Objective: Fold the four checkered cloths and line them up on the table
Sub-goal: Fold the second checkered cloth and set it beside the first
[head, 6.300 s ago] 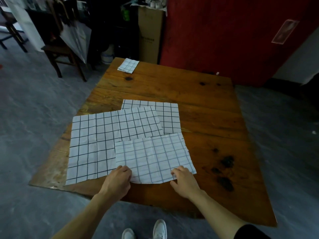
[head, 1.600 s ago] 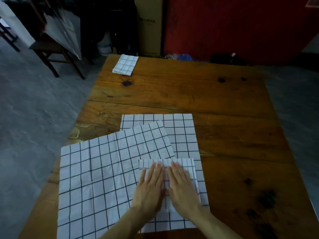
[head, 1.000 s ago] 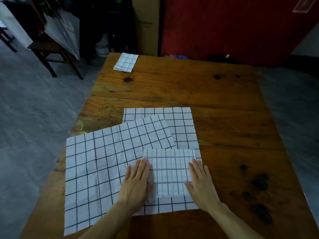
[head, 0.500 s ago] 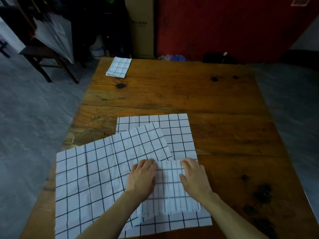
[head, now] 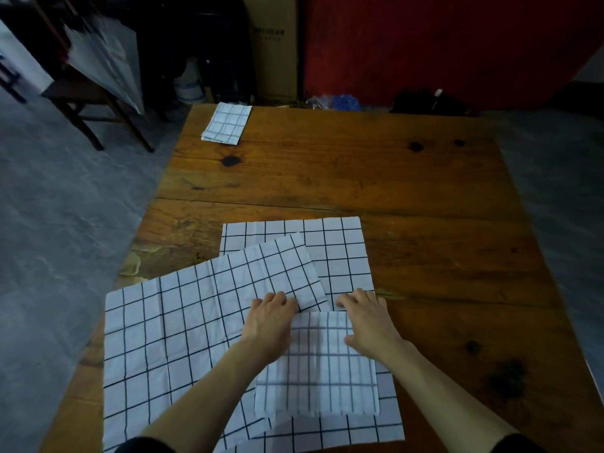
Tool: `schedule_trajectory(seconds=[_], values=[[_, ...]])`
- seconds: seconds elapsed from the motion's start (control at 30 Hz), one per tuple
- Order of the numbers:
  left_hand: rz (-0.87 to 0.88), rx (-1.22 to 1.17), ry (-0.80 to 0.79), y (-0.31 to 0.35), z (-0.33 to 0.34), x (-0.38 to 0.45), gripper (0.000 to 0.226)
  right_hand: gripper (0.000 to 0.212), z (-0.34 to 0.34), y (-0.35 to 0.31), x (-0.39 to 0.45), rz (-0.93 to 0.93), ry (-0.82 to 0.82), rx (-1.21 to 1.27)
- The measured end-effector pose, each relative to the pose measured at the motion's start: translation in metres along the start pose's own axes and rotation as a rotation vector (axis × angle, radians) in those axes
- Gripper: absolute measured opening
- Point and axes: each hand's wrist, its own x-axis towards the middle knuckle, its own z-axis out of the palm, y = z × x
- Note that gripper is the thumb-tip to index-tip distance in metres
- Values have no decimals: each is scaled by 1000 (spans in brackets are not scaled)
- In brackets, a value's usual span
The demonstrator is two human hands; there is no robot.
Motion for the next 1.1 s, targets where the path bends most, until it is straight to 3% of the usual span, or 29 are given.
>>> schedule_trajectory(seconds=[0.17, 0.3, 0.43, 0.53, 0.6, 0.77, 0.93, 1.03, 1.1], values=[[-10, -212, 49, 4, -14, -10, 19, 49, -6, -11, -6, -135, 61, 150], [48, -404, 169, 1, -35, -30, 7, 25, -22, -36, -8, -253, 144, 217], [32, -613, 257, -4, -59, -49, 20, 7, -39, -52, -9, -275, 198, 280], [6, -724, 315, -19, -76, -71, 22, 11, -57, -59, -19, -286, 248, 462], [-33, -778, 265, -32, -82, -82, 22, 10, -67, -61, -28, -287, 304, 557], [-136, -699, 208, -49, -79, -97, 12, 20, -71, -58, -50, -234, 415, 722], [-117, -709, 418, -41, -90, -104, 23, 23, -75, -56, -62, -206, 479, 669], [13, -669, 634, -39, -101, -114, 15, 7, -82, -58, -65, -209, 550, 618], [125, -585, 766, -39, -104, -123, 12, 7, -83, -57, -67, -241, 641, 570]])
